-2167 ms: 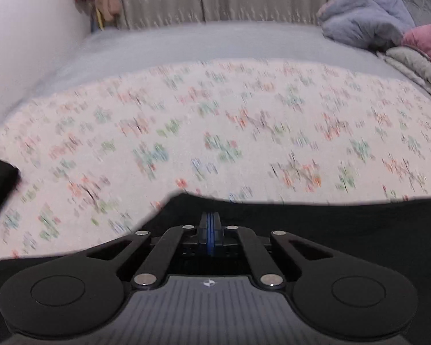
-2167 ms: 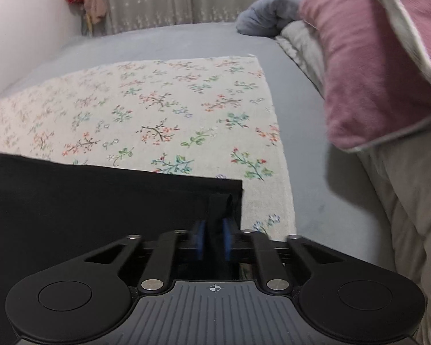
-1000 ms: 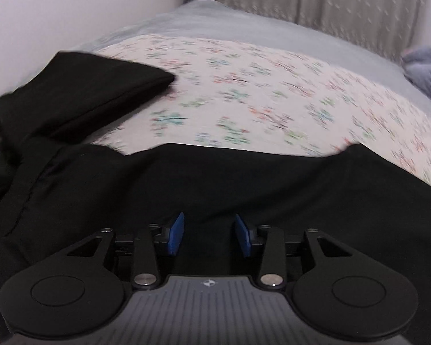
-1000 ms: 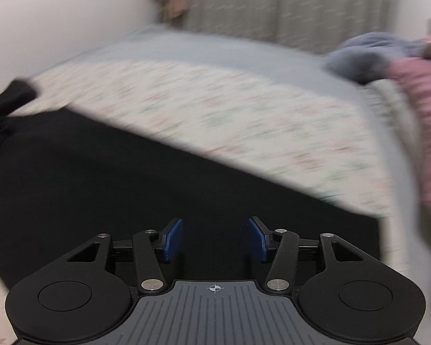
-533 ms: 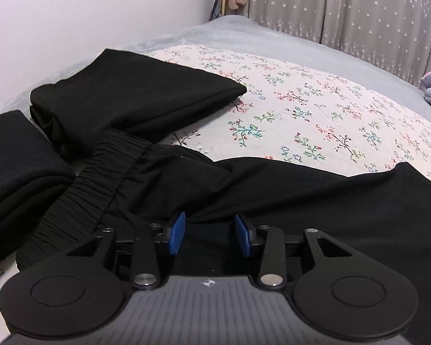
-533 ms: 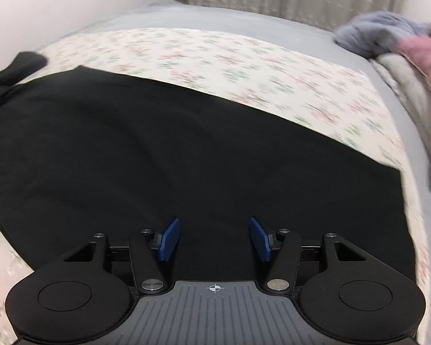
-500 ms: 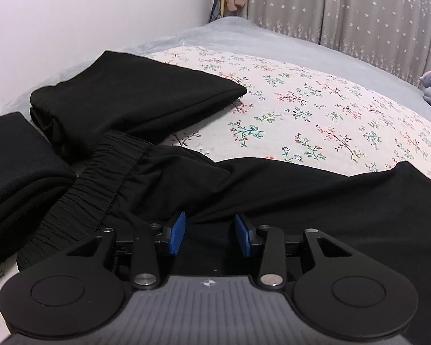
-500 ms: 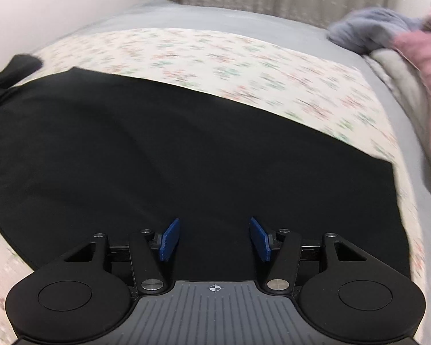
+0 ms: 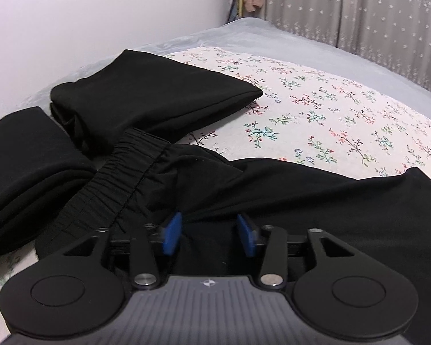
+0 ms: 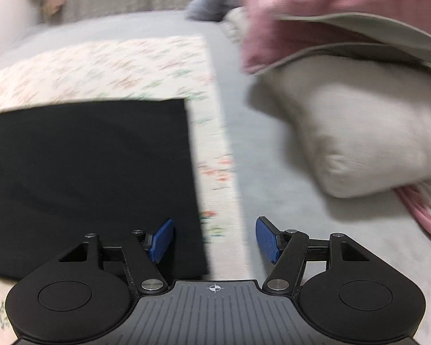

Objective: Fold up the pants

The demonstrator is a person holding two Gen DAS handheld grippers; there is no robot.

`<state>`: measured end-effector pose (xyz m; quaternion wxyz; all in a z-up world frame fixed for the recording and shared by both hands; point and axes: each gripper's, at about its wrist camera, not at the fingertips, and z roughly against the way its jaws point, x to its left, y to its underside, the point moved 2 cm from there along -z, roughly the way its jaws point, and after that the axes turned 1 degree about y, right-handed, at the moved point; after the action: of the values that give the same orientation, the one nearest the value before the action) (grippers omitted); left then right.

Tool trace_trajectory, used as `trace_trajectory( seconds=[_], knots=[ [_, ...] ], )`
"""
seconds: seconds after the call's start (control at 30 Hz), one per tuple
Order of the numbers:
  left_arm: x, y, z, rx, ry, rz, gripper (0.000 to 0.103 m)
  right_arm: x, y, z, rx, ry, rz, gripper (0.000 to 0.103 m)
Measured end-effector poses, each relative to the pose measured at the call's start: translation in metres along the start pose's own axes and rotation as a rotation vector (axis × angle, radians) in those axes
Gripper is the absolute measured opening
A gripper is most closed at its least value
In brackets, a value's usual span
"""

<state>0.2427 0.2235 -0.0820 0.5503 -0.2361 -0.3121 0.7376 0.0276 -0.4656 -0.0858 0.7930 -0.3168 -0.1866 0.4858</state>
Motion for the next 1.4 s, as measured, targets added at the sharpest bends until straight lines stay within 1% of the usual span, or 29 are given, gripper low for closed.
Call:
trace_trajectory(
  seconds=[0.07,0.13,0.17,0.27,0.33,0.4,0.5,0.53,0.57,0.63,0.67,0.73,0.77,0.83,0.87,0.9,0.97,1.0,1.03,1.1,1.17,1.23,1.27,1.4],
  knots=[
    [-0.009,-0.001,0.012,-0.014,0.026,0.015,0.068,-0.007,0.001,0.010,-0.024,0.001,-0.045,0.063],
    [-0.023,-0.002,0.027,-0.037,0.074,0.006,0.068,-0.012,0.003,0.021,-0.040,-0.035,-0.117,0.063],
    [-0.032,-0.001,0.034,-0.047,0.097,-0.018,0.068,-0.015,0.005,0.026,-0.040,-0.060,-0.157,0.063],
    [-0.065,0.007,0.061,-0.079,0.164,-0.115,0.068,-0.024,0.015,0.038,-0.016,-0.169,-0.314,0.063],
    [-0.087,0.018,0.077,-0.087,0.215,-0.172,0.069,-0.027,0.024,0.041,0.011,-0.265,-0.431,0.064],
    [-0.111,0.032,0.088,-0.073,0.264,-0.217,0.071,-0.026,0.032,0.041,0.038,-0.335,-0.511,0.064],
    [-0.151,0.062,0.099,-0.022,0.356,-0.296,0.072,-0.022,0.044,0.043,0.073,-0.396,-0.583,0.065],
    [-0.167,0.076,0.102,-0.008,0.382,-0.347,0.072,-0.021,0.049,0.043,0.088,-0.411,-0.606,0.065],
    [-0.180,0.088,0.104,-0.003,0.395,-0.407,0.072,-0.019,0.054,0.043,0.099,-0.419,-0.625,0.068],
    [-0.210,0.117,0.112,-0.027,0.396,-0.558,0.072,-0.017,0.060,0.043,0.100,-0.415,-0.648,0.071],
    [-0.219,0.129,0.115,-0.043,0.389,-0.611,0.071,-0.017,0.062,0.043,0.095,-0.412,-0.652,0.075],
    [-0.235,0.150,0.124,-0.084,0.390,-0.668,0.071,-0.014,0.062,0.044,0.086,-0.413,-0.646,0.080],
    [-0.240,0.156,0.129,-0.092,0.401,-0.675,0.071,-0.014,0.061,0.042,0.081,-0.416,-0.654,0.083],
    [-0.248,0.165,0.139,-0.094,0.428,-0.682,0.070,-0.013,0.062,0.041,0.070,-0.420,-0.682,0.086],
    [-0.252,0.168,0.144,-0.096,0.439,-0.685,0.070,-0.012,0.065,0.042,0.067,-0.416,-0.684,0.086],
    [-0.252,0.170,0.148,-0.090,0.467,-0.686,0.070,-0.010,0.065,0.042,0.063,-0.408,-0.675,0.086],
    [-0.252,0.169,0.147,-0.028,0.552,-0.649,0.070,-0.008,0.065,0.043,0.054,-0.400,-0.667,0.091],
    [-0.250,0.169,0.147,-0.009,0.572,-0.631,0.070,-0.007,0.066,0.044,0.049,-0.402,-0.670,0.091],
    [-0.251,0.169,0.147,-0.006,0.584,-0.635,0.070,-0.006,0.066,0.043,0.047,-0.402,-0.669,0.092],
    [-0.250,0.167,0.145,-0.017,0.585,-0.654,0.070,-0.007,0.067,0.043,0.042,-0.402,-0.681,0.092],
    [-0.247,0.165,0.143,0.001,0.596,-0.636,0.071,-0.011,0.068,0.042,0.035,-0.403,-0.718,0.092],
    [-0.247,0.164,0.144,0.027,0.607,-0.608,0.071,-0.018,0.069,0.042,0.019,-0.386,-0.771,0.092],
    [-0.253,0.162,0.143,0.034,0.610,-0.601,0.072,-0.022,0.070,0.041,0.011,-0.377,-0.799,0.092],
    [-0.258,0.161,0.143,0.033,0.612,-0.602,0.073,-0.034,0.072,0.031,-0.002,-0.387,-0.901,0.092]
  ],
)
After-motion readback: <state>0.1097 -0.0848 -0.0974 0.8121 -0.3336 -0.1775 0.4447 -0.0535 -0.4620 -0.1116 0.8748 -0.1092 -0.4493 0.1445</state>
